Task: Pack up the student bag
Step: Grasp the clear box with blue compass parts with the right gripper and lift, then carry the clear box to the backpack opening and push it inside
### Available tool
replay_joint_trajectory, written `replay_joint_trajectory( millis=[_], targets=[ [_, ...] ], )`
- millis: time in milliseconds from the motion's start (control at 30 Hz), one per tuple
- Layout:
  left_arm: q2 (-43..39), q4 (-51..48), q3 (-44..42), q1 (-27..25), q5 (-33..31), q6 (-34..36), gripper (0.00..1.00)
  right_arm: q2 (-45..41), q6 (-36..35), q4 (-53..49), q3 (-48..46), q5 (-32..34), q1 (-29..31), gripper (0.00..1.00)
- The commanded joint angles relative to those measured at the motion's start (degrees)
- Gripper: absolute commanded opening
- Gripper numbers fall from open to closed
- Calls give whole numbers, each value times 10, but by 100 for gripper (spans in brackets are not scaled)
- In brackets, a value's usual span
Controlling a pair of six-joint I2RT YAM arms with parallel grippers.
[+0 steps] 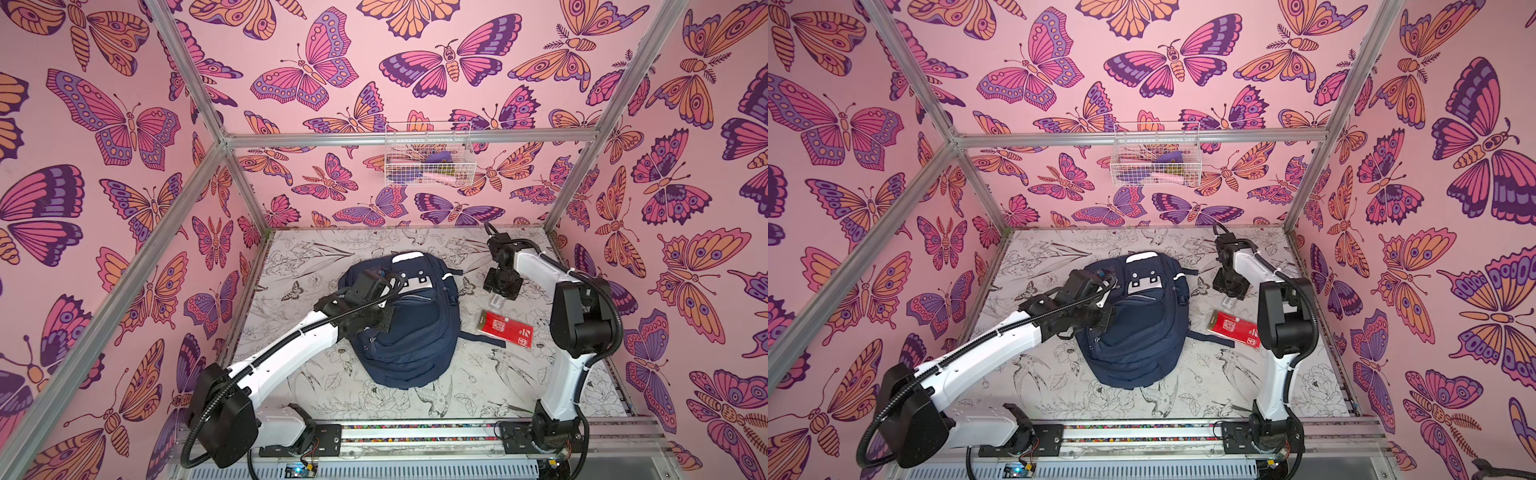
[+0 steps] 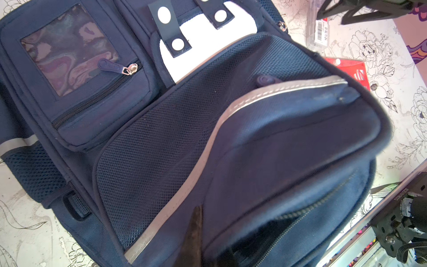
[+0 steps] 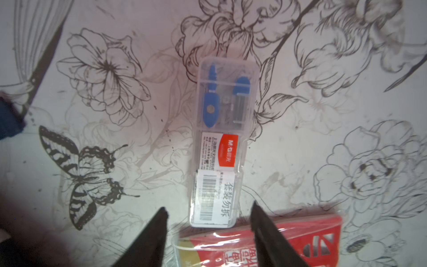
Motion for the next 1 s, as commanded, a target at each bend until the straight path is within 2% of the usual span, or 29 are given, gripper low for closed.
replay_joint_trajectory(
  millis=[0,233,367,467,633,733,867,967],
  targets=[
    [-2,25,-2,10,-3,-16,0,15,-14,-30,19,32,-1,72],
    [-8,25,-6,10,-12,-13,0,53,7,29,-6,-36,-13,74],
    [-6,25,-7,10,-10,-13,0,68,7,46,-13,-52,-16,67],
    [-4,25,-6,9,-9,-13,0,70,9,55,-25,-52,-17,57],
    [-2,25,-6,10,-8,-14,0,38,1,64,-52,-50,-17,30],
    [-2,25,-6,10,-8,-15,0,-2,-12,60,-64,-45,-14,23],
    [-1,25,-6,10,-6,-16,0,-78,-34,49,-92,-52,5,17],
    [0,25,-5,10,1,-17,0,-160,-41,31,-123,-48,60,15]
  ],
)
